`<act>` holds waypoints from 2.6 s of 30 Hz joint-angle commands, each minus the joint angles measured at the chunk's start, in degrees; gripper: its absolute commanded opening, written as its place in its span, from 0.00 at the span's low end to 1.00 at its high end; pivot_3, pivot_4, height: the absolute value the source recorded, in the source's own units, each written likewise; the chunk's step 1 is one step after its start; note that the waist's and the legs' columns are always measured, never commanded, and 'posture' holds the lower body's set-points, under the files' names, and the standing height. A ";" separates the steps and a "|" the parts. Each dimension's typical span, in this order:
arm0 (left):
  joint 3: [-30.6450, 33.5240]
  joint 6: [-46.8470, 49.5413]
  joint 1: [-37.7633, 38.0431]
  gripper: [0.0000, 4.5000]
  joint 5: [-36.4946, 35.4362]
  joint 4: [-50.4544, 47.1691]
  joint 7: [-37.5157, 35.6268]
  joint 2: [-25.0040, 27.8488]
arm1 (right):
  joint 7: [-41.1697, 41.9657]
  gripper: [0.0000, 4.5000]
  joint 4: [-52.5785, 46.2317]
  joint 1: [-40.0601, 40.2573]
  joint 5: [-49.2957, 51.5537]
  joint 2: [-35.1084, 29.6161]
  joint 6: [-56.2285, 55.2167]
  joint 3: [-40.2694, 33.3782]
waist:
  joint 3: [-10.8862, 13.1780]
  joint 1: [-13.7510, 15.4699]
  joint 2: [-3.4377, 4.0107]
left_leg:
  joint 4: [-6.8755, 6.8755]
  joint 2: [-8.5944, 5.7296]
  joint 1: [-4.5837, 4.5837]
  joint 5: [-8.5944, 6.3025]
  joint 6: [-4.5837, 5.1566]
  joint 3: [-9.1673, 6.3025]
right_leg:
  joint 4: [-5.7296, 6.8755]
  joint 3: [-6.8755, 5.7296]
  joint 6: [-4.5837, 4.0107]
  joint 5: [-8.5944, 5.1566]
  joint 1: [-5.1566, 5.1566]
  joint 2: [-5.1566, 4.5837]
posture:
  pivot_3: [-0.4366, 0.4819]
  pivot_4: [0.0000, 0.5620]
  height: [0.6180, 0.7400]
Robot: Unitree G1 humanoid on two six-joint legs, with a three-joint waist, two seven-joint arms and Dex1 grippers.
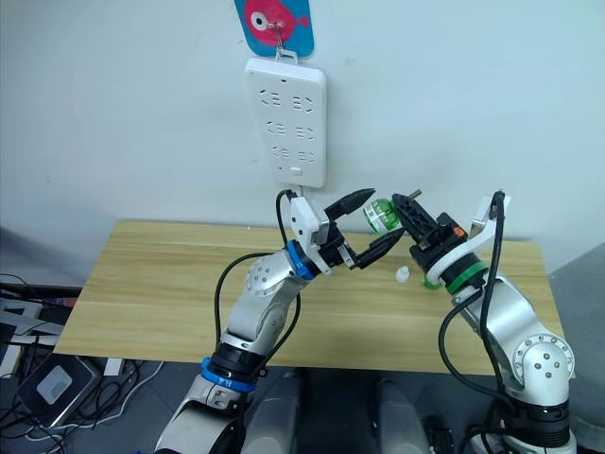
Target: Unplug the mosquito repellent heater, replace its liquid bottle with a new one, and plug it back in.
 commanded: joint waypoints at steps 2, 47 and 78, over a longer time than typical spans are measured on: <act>-0.56 -0.21 0.18 1.00 -0.63 -1.81 0.28 -0.58 | 1.22 0.19 -1.56 0.17 0.73 -0.56 -0.84 -1.31 | 0.00 0.00 0.00 | 0.00 0.00 -0.01 0.00 0.00 0.00 | 0.00 0.00 0.00 0.00 0.00 0.00 | 0.70 0.53 1.00; 16.13 74.28 -10.34 0.52 -47.63 5.11 -12.90 12.91 | 32.40 0.99 15.73 21.33 -40.00 -48.20 19.62 -6.65 | 0.29 -1.91 -0.46 | 0.07 -0.10 -0.23 -0.01 0.01 -0.10 | -0.21 -0.13 0.15 -0.04 -0.05 -0.05 | 0.65 0.57 1.00; 12.02 76.57 -3.45 0.52 -46.67 -4.68 -16.40 18.65 | 46.39 0.99 45.86 -12.94 -67.90 -35.99 45.54 5.42 | 0.98 -1.07 -0.69 | 0.00 -0.16 -0.26 -0.03 0.00 0.00 | -0.20 -0.03 0.22 -0.09 -0.12 -0.18 | 0.73 0.64 1.00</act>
